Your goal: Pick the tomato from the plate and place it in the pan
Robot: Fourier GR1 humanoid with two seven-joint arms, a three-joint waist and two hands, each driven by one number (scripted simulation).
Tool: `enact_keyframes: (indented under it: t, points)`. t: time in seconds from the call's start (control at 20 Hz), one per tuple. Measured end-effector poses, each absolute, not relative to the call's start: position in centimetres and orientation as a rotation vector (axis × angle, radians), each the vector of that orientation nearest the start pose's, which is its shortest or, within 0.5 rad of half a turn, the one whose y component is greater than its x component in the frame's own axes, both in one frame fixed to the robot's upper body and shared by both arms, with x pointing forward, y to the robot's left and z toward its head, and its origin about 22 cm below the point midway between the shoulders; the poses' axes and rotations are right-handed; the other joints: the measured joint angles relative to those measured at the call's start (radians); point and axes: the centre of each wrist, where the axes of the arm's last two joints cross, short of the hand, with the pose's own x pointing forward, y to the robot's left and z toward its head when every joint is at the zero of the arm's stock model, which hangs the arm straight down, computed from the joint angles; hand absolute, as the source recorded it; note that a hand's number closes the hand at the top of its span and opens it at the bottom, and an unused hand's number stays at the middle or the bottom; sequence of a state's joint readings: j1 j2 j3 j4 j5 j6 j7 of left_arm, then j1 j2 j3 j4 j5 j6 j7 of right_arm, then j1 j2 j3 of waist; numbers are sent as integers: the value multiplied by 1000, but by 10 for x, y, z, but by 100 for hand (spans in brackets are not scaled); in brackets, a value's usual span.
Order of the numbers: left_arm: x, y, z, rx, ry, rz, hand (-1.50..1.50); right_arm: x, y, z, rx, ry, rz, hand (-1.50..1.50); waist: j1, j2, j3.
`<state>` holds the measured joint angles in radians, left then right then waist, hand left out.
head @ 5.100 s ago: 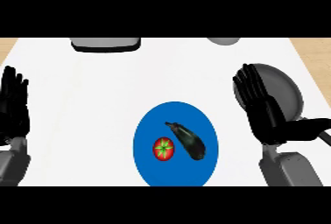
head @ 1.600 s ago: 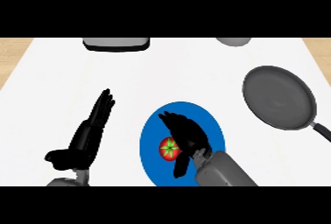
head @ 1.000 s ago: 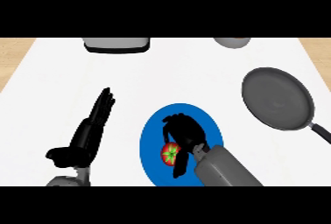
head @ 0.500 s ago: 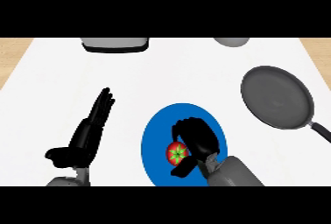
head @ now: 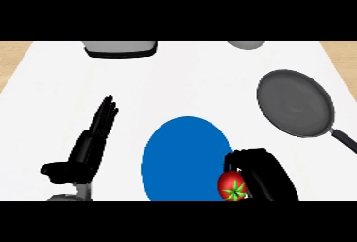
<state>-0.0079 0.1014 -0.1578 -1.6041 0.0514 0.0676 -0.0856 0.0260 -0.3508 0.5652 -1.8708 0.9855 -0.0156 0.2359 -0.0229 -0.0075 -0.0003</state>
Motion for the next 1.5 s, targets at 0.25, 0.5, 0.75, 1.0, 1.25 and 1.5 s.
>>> enact_keyframes:
  t: [0.25, 0.5, 0.75, 1.0, 1.25, 1.5]
  points:
    - [246, 209, 8, -45, -1693, -111, 0, 168, -188, 85, -786, -1711, 1038, 150, 2, 3, 0]
    - [243, 207, 8, -56, -1697, -122, 0, 172, -212, 101, -784, -1716, 840, 150, 13, 6, 0]
    - [246, 207, 5, -66, -1698, -124, 0, 199, -239, 94, -765, -1694, 677, 150, 21, 8, 1]
    - [251, 204, 4, -66, -1694, -127, 0, 235, -273, 82, -835, -1693, 580, 150, 25, 9, 1]
    - [245, 201, 3, -70, -1699, -138, 0, 273, -310, 69, -1005, -1713, 538, 150, 35, 11, 1]
    - [249, 199, 9, -81, -1701, -143, 0, 311, -340, 52, -1088, -1750, 430, 150, 43, 14, 2]
